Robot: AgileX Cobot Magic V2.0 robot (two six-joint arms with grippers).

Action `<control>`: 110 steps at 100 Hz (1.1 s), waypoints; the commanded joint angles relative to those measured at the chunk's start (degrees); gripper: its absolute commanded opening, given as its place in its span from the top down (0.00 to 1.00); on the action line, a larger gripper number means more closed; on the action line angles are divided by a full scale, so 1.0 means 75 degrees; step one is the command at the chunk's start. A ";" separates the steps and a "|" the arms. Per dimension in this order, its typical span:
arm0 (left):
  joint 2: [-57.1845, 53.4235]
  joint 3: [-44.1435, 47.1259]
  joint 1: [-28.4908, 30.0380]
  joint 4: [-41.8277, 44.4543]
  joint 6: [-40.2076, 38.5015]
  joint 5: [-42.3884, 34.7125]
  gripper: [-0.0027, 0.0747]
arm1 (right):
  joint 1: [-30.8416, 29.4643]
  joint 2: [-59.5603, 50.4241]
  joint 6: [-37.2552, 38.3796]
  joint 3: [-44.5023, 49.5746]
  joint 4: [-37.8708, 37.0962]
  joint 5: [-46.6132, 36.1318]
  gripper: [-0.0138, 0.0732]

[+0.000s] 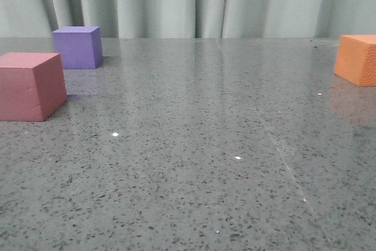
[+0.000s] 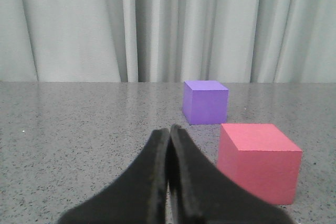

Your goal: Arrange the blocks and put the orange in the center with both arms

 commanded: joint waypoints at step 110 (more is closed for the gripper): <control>-0.0250 0.0422 0.0017 -0.0017 -0.0017 -0.0590 0.99 | -0.0038 0.0048 -0.0058 -0.1230 0.0021 -0.0275 0.92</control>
